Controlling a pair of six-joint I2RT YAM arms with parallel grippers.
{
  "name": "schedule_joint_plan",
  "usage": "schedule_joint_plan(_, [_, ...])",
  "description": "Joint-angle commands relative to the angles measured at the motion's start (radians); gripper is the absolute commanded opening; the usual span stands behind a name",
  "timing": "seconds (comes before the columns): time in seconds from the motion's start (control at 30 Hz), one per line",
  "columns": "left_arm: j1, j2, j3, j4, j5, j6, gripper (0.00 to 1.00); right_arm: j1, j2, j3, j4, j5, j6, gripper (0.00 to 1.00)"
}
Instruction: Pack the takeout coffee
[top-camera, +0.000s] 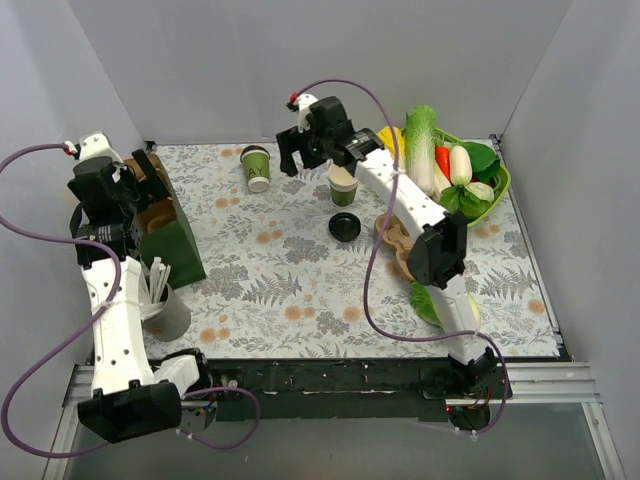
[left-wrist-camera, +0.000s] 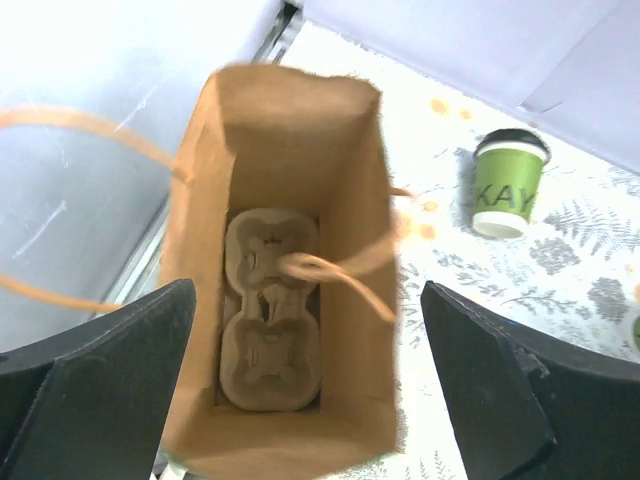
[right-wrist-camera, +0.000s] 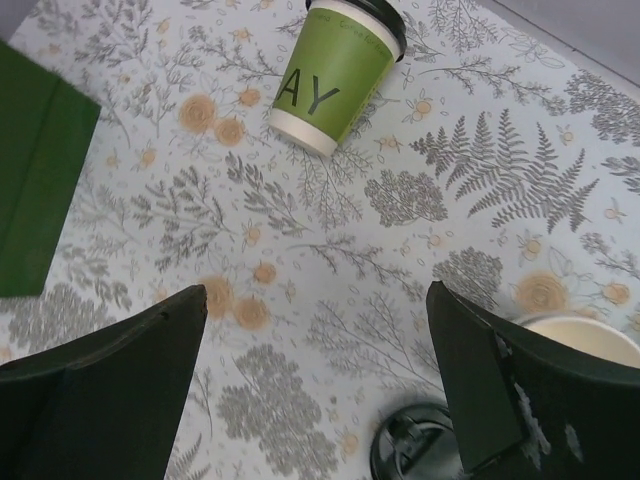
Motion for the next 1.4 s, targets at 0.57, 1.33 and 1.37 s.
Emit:
schedule_joint_plan(0.57, [-0.056,-0.07,0.395,-0.237,0.381,0.129,0.98,0.132,0.373,0.096,0.563,0.31,0.173,0.94])
schedule_joint_plan(1.33, [-0.33,0.655,0.587,-0.053,0.28,-0.116,0.94,-0.079,-0.82,-0.847,0.332,-0.023,-0.019,0.98])
schedule_joint_plan(1.37, [-0.33,0.678,0.587,-0.052,0.229,-0.125,0.95,-0.084,-0.831,-0.856,0.329,-0.014,-0.024,0.98])
